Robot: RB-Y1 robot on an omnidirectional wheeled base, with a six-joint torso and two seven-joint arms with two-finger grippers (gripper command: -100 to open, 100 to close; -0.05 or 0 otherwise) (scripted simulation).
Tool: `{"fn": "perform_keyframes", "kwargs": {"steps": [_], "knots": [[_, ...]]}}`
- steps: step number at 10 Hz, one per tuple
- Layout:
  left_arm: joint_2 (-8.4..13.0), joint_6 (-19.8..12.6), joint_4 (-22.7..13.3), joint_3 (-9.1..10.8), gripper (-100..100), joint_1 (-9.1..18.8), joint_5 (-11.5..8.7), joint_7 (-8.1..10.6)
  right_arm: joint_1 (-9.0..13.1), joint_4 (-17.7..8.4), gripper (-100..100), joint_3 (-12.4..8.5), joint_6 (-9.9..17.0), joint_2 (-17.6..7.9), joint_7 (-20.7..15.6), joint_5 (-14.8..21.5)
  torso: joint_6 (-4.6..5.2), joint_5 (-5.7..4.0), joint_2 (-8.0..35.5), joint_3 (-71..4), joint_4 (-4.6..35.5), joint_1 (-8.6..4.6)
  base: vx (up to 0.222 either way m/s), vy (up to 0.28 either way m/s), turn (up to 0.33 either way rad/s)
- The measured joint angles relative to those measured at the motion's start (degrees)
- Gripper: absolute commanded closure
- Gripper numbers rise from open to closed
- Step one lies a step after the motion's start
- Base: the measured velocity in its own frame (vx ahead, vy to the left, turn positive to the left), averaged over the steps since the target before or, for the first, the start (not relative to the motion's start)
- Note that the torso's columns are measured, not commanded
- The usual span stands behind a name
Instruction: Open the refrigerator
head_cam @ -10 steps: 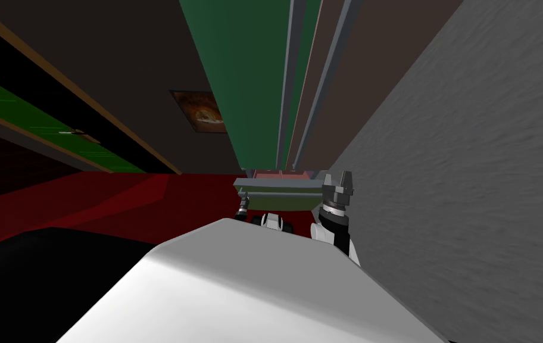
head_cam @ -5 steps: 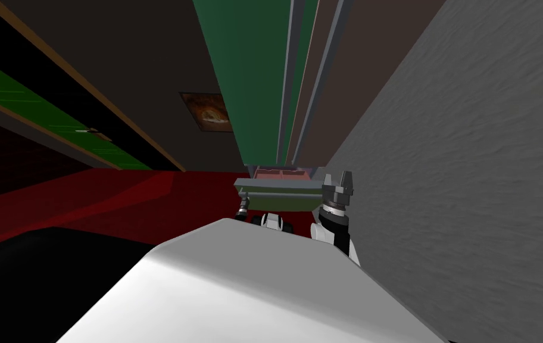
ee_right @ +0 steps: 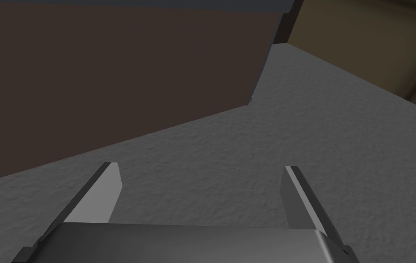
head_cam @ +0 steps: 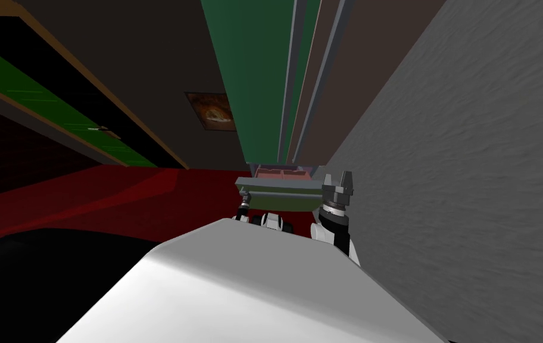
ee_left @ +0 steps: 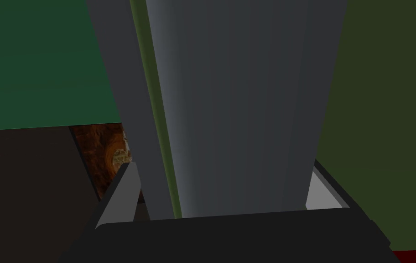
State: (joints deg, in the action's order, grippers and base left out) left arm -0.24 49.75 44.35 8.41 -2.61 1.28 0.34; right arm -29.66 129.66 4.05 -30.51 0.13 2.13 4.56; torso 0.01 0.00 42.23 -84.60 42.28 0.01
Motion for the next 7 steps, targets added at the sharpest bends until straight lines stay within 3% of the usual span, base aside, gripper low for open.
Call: {"fn": "perform_keyframes", "kwargs": {"steps": [3, 6, 7], "knots": [[0.5, -4.4, 3.1, -0.23, -100, 1.1, 0.0, 0.32, 0.0, 0.0, 0, 0.0, 0.0, 0.0, 0.0, 0.0, -0.02, -0.14, 0.3, 0.1, 0.2, -0.13, -0.076, -0.018, 0.044], [1.4, -9.3, 2.7, -0.02, -100, 5.3, -0.4, 0.49, 0.0, 0.0, 0, 0.0, 0.0, 0.0, 0.0, 0.0, -0.1, -0.37, 0.6, 0.3, 0.5, -0.29, -0.097, -0.018, 0.036], [1.1, -11.3, 5.5, -0.31, -100, 4.2, -0.3, 0.42, 0.0, 0.0, 0, 0.0, 0.0, 0.0, 0.0, 0.0, -0.1, -0.46, 0.7, 0.3, 0.7, -0.4, -0.057, -0.014, 0.043]]}}
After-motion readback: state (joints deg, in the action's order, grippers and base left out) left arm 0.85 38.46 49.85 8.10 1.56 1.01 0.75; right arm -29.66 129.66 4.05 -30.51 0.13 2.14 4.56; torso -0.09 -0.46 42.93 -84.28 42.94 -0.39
